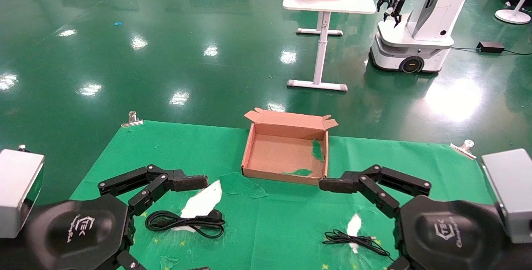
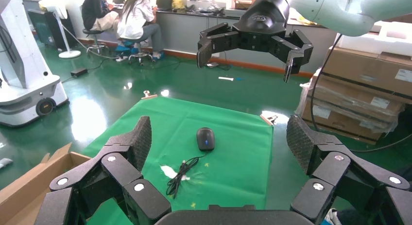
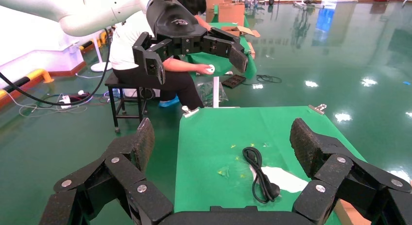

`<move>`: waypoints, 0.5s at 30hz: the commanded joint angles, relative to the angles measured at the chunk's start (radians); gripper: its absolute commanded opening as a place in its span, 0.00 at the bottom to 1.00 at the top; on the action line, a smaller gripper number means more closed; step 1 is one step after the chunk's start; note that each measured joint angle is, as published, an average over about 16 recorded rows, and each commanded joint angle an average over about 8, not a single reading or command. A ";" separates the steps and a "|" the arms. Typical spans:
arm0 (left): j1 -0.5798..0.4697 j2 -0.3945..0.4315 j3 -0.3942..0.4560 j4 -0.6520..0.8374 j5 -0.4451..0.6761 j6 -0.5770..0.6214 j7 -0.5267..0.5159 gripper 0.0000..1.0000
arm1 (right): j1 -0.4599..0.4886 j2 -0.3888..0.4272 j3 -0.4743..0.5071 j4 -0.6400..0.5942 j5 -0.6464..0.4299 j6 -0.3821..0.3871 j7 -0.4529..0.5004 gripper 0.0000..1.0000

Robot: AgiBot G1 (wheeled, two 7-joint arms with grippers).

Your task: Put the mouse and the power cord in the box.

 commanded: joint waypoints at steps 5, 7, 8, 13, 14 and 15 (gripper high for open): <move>0.000 0.000 0.000 0.000 0.000 0.000 0.000 1.00 | 0.000 0.000 0.000 0.000 0.000 0.000 0.000 1.00; 0.000 0.000 0.000 0.000 0.000 0.000 0.000 1.00 | 0.000 0.000 0.000 0.000 0.000 0.000 0.000 1.00; 0.000 0.000 0.000 0.000 0.000 0.000 0.000 1.00 | 0.000 0.000 0.000 0.000 0.000 0.000 0.000 1.00; 0.000 0.000 0.000 0.000 0.000 0.000 0.000 1.00 | 0.000 0.000 0.000 0.000 0.000 0.000 0.000 1.00; 0.000 0.000 0.000 0.000 0.000 0.000 0.000 1.00 | 0.000 0.000 0.000 0.000 0.000 0.000 0.000 1.00; 0.000 0.000 0.000 0.000 0.000 0.000 0.000 1.00 | 0.000 0.000 0.000 0.000 0.000 0.000 0.000 1.00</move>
